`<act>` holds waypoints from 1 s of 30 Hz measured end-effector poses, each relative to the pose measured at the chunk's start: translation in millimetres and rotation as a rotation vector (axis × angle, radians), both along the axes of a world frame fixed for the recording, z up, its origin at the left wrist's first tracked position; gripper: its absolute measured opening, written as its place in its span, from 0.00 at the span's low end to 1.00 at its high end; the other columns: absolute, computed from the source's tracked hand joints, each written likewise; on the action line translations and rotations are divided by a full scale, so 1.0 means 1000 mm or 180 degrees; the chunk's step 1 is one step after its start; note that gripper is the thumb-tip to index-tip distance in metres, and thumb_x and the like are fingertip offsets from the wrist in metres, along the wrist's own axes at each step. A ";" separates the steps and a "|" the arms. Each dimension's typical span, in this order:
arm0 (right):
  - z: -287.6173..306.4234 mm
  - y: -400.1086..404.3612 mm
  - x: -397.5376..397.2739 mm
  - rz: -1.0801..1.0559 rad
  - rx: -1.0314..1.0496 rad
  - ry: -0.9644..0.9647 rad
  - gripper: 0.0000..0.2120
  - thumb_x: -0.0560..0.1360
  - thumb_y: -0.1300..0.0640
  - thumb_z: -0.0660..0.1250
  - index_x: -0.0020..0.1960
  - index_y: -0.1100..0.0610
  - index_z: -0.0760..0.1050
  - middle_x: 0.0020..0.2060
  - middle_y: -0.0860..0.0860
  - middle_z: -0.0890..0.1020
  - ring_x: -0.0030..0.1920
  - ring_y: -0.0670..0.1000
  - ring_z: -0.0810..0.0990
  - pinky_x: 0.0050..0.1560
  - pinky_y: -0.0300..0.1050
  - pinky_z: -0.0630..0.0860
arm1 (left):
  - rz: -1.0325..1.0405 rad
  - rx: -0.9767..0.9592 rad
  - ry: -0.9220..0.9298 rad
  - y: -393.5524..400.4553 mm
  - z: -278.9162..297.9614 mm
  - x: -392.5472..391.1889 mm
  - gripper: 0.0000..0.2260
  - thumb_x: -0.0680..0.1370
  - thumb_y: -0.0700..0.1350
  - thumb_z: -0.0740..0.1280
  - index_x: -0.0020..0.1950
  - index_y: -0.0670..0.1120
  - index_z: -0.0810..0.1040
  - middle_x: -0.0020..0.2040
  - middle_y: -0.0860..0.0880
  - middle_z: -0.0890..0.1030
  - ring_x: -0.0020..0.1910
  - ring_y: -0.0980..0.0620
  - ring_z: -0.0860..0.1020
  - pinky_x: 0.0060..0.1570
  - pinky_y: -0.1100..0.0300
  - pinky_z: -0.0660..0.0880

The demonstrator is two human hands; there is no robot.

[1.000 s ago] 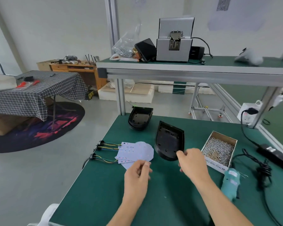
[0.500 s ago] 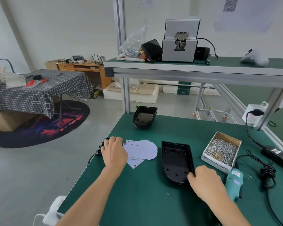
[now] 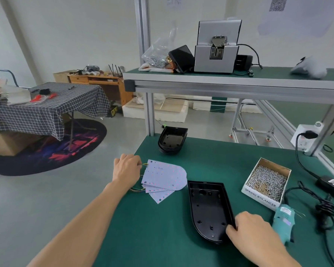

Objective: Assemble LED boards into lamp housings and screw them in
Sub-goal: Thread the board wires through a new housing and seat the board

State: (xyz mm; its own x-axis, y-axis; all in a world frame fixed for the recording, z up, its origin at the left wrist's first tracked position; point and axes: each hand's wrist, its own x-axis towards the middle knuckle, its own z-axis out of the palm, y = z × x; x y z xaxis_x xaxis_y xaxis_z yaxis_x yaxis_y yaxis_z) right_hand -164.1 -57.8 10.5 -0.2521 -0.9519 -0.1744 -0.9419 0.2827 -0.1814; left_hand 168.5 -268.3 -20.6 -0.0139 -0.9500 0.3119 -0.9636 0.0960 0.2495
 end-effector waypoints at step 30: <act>0.162 -0.032 0.067 0.1502 -0.1955 -0.2692 0.07 0.81 0.53 0.69 0.46 0.50 0.84 0.28 0.43 0.76 0.28 0.42 0.68 0.31 0.33 0.65 | -0.1090 -0.0162 0.1587 0.118 0.083 -0.001 0.23 0.75 0.57 0.74 0.68 0.56 0.75 0.64 0.62 0.79 0.66 0.63 0.74 0.61 0.72 0.68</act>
State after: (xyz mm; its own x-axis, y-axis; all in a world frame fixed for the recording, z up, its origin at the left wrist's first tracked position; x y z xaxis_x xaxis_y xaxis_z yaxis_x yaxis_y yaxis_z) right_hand -97.3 -89.7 172.8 0.1294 -0.9034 0.4088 -0.4413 -0.4216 -0.7922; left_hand 167.5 -150.2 62.1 -0.1567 -0.9011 0.4043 -0.6440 0.4036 0.6500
